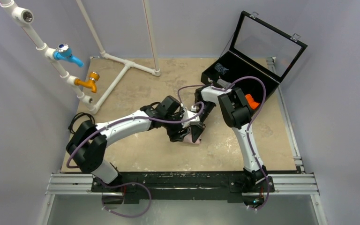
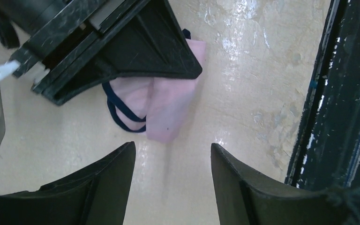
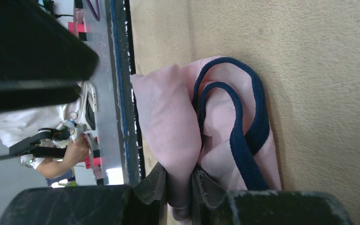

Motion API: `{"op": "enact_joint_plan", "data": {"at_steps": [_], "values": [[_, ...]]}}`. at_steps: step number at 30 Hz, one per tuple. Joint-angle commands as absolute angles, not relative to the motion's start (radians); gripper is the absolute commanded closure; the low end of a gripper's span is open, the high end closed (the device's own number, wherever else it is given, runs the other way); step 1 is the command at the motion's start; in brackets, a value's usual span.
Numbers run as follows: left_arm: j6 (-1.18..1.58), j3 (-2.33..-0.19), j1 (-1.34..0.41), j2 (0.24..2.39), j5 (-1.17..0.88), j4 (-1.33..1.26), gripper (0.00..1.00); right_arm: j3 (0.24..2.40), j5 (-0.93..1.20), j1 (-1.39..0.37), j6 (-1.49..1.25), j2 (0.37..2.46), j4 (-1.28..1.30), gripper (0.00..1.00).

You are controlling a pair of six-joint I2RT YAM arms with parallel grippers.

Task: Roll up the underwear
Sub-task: Roll the underwear to the center of the board.

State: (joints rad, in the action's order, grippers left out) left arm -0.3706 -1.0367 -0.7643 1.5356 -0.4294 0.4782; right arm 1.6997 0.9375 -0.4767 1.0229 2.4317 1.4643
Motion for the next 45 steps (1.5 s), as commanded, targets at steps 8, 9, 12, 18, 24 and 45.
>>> {"op": "enact_joint_plan", "data": {"at_steps": [8, 9, 12, 18, 24, 45], "values": [[-0.476, -1.109, -0.938, 1.668, -0.252, 0.344, 0.42, 1.681, 0.825, -0.481, 1.089, 2.482, 1.33, 1.0], [-0.479, -1.112, -0.945, 1.678, -0.245, 0.34, 0.42, 1.678, 0.823, -0.481, 1.087, 2.479, 1.326, 1.0], [-0.482, -1.121, -0.955, 1.707, -0.239, 0.333, 0.42, 1.678, 0.824, -0.481, 1.083, 2.479, 1.325, 0.99], [-0.479, -1.137, -0.963, 1.769, -0.228, 0.307, 0.46, 1.681, 0.825, -0.481, 1.082, 2.48, 1.325, 0.99], [-0.458, -1.157, -0.964, 1.827, -0.252, 0.314, 0.62, 1.677, 0.824, -0.48, 1.076, 2.476, 1.318, 0.98], [-0.493, -1.227, -0.961, 1.955, -0.353, 0.51, 1.0, 1.652, 0.773, -0.454, 0.994, 2.345, 1.271, 0.59]]}}
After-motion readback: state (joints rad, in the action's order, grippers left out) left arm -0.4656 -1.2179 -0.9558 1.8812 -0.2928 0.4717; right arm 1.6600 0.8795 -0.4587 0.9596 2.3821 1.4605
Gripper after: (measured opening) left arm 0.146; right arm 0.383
